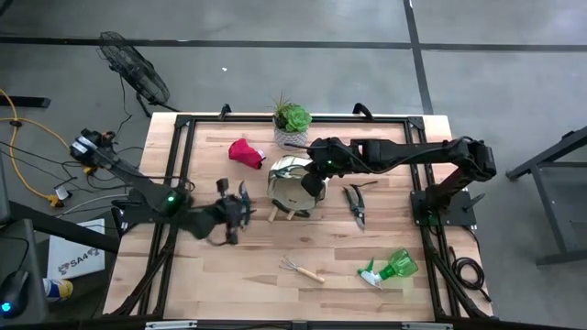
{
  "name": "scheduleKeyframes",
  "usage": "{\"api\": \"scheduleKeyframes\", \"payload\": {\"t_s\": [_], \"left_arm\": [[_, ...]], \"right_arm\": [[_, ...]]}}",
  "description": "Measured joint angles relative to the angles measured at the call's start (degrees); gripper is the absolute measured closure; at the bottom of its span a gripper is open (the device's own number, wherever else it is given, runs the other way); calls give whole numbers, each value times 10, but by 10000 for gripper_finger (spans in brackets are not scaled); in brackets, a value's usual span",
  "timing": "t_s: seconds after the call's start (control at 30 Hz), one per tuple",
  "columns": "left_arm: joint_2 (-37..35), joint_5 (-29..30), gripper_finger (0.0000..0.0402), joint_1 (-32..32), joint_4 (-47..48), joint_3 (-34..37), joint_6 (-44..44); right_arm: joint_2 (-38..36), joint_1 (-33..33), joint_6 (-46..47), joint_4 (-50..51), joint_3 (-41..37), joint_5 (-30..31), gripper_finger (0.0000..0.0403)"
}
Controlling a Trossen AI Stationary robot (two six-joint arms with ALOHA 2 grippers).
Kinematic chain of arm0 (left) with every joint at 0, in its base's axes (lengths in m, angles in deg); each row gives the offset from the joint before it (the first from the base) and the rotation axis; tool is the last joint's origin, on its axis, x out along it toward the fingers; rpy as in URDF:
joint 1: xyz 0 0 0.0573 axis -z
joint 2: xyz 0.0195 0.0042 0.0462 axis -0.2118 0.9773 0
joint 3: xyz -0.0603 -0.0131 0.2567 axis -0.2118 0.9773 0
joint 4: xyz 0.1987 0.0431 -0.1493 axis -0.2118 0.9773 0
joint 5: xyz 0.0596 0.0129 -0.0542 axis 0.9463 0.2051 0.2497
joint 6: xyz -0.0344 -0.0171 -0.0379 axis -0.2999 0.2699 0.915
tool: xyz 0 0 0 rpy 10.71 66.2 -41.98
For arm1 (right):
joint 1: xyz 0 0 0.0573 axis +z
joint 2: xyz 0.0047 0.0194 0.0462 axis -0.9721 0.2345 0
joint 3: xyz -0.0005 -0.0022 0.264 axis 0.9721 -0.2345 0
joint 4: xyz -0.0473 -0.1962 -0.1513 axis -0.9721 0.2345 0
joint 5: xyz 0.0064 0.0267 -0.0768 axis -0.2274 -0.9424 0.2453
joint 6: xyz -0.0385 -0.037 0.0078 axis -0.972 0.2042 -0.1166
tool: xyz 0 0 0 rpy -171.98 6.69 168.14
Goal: Pick & Place Garden tools in Gardening bag
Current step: Adjust the gardening bag
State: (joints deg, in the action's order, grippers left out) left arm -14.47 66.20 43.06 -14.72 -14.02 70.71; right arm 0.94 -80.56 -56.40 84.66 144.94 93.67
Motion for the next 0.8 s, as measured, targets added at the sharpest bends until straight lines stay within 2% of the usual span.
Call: {"api": "scheduleKeyframes", "payload": {"t_s": [0.2, 0.3, 0.43, 0.8], "left_arm": [[62, -29, 244, -101, -21, 0, 132], [91, -85, 234, -135, -20, 0, 181], [131, -147, 233, -163, -20, 0, 191], [210, -138, 234, -198, -58, 0, 267]], "right_arm": [[0, 0, 15, 1, 0, 0, 399], [0, 0, 21, 3, 0, 6, 399], [0, 0, 26, 4, 0, 11, 399], [0, 0, 29, 4, 0, 13, 399]]}}
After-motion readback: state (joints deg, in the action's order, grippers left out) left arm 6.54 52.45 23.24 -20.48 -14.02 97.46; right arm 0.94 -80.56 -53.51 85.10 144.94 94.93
